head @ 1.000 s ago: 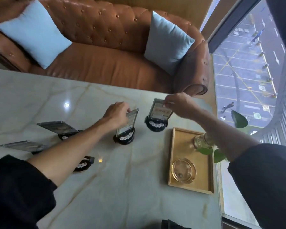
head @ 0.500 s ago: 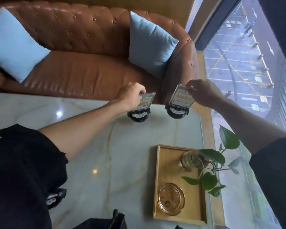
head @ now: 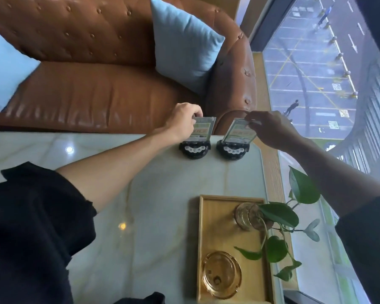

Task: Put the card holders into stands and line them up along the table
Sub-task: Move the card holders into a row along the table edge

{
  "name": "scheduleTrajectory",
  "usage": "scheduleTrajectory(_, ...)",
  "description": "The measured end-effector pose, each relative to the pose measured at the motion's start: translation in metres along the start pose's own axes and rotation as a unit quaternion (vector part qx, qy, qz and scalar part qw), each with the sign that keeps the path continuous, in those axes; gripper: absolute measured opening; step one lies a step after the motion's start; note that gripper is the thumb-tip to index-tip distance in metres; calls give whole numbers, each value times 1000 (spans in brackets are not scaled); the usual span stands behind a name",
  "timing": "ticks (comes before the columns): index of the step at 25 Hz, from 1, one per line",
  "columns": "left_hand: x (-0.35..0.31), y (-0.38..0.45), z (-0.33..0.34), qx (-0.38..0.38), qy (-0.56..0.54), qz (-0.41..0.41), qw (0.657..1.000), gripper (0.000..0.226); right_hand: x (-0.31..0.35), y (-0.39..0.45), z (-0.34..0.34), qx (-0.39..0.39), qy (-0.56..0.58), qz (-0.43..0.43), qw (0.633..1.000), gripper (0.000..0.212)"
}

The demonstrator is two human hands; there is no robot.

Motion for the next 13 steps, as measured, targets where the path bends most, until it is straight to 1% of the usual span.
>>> scheduleTrajectory(4, -4, 8, 0, -8, 5, -2, 1000, 26, 0, 8, 0, -2, -5, -19, 1000, 33)
scheduleTrajectory(10, -10, 18, 2, -2, 7, 2, 1000, 24, -7, 9, -2, -18, -16, -10, 1000, 34)
scheduleTrajectory(13, -3, 20, 2, 1, -6, -6, 1000, 24, -16, 12, 4, -9, -34, 10, 999, 32)
Point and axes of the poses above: each hand's wrist, its own y-axis towards the middle knuckle, its own z-axis out of the palm, x = y × z, the point moved 5 cm from there along y, towards the middle knuckle, and after that the axes turned 12 degrees about -z, right-handed, at the moved point
